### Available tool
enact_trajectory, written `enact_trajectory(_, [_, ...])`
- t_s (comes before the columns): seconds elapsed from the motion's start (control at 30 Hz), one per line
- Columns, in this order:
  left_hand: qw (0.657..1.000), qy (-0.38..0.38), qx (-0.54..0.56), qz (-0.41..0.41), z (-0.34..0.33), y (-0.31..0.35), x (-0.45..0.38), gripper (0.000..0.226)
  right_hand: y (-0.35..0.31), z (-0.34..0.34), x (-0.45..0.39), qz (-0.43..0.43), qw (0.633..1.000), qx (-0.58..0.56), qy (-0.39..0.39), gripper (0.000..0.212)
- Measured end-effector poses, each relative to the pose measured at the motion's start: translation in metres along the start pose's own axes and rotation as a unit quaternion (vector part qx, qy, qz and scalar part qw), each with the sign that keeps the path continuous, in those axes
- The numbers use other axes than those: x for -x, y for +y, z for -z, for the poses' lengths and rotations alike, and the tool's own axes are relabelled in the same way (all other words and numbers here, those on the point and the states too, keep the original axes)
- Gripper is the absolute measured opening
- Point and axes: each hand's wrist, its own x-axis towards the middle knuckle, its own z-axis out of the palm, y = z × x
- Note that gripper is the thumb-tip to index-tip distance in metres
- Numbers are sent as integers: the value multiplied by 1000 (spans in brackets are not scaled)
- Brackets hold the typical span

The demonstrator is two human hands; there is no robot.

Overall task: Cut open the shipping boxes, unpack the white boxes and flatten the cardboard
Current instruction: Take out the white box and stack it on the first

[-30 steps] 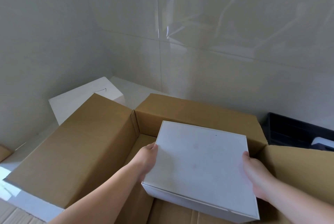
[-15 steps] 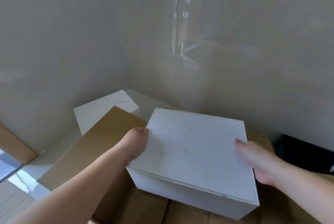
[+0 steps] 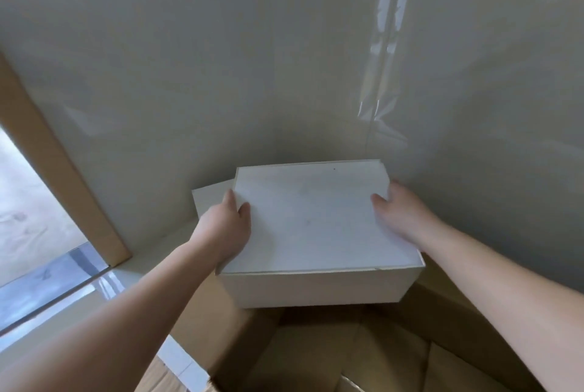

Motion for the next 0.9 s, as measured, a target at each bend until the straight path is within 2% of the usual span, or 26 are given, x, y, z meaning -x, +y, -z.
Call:
enact_trajectory(0.17, [999, -13, -20, 47, -20, -39, -6, 65, 3, -57, -12, 13, 998, 37, -42, 36])
enact_trajectory(0.27, [998, -36, -44, 22, -31, -51, -13, 72, 6, -64, -6, 33, 995, 42, -89, 63])
enact_trajectory(0.37, [997, -61, -18, 34, -33, -63, -21, 65, 7, -51, 15, 53, 990, -34, -124, 86])
enact_trajectory(0.5, [995, -84, 47, 29, -32, -73, -26, 58, 11, -56, 46, 7, 994, -42, -96, 83])
enact_trajectory(0.63, [991, -79, 110, 12, -31, -60, -21, 63, 9, -62, 52, -55, 993, -89, -62, 72])
enact_trajectory(0.77, [984, -85, 159, 6, -31, -55, -17, 69, 10, -72, 60, -116, 984, -135, 0, 49])
enact_trajectory(0.9, [980, -93, 174, -14, -27, -53, -17, 70, 6, -70, 59, -112, 982, -154, 7, 41])
